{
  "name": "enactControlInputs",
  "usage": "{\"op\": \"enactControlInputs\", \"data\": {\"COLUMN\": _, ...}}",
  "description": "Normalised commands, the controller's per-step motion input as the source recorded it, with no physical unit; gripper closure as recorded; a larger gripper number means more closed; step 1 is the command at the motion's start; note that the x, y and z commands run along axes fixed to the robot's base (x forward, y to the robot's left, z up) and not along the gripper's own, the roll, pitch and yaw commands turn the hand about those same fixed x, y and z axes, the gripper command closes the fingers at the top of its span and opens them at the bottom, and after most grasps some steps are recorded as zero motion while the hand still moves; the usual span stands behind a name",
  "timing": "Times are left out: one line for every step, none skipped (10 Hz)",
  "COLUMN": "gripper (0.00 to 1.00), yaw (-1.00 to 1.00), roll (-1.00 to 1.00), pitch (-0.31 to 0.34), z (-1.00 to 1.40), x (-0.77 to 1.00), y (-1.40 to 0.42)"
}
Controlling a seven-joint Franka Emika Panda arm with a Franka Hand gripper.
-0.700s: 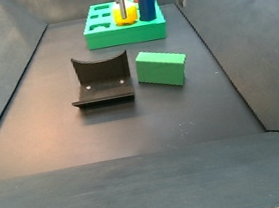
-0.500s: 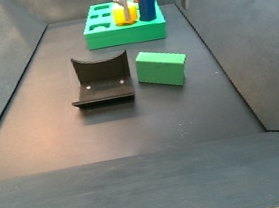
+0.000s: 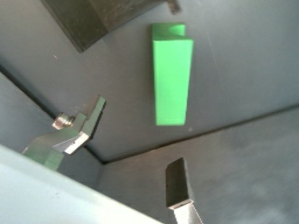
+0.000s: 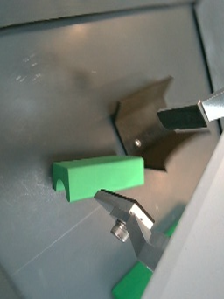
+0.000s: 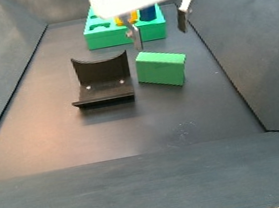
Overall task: Pick up the arch object. Move up. Place the arch object on the fixture. Regrasp the arch object. Move to above the board. Insert the arch object.
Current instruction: Pick up the arch object.
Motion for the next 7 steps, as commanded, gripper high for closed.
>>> {"op": "enactControlInputs", "data": {"gripper": 0.0, "yaw": 1.0, "roll": 0.0, "pitch": 0.017, "z": -0.37, "x": 0.0, "y": -0.09}}
{"op": "enactControlInputs", "data": {"gripper": 0.0, "yaw": 0.91, "roll": 0.0, "pitch": 0.017, "z": -0.36, "x": 0.0, "y": -0.22}}
{"op": "enactControlInputs", "data": {"gripper": 0.0, "yaw": 0.86, "roll": -0.01, "pitch": 0.02, "z": -0.37, "x": 0.0, "y": -0.26}}
{"op": "enactControlInputs", "data": {"gripper": 0.0, "yaw": 0.76, "roll": -0.03, "pitch": 0.029, "z": -0.49, "x": 0.01, "y": -0.34}}
{"op": "enactControlInputs", "data": {"gripper": 0.0, "yaw": 0.66, "roll": 0.0, "pitch": 0.016, "z": -0.6, "x": 0.0, "y": -0.29}}
{"op": "enactControlInputs", "data": {"gripper": 0.0, "yaw": 0.61, "roll": 0.0, "pitch": 0.014, "z": -0.61, "x": 0.0, "y": -0.21}}
{"op": "enactControlInputs", "data": {"gripper": 0.0, "yaw": 0.46, "roll": 0.0, "pitch": 0.001, "z": -0.55, "x": 0.0, "y": -0.1}}
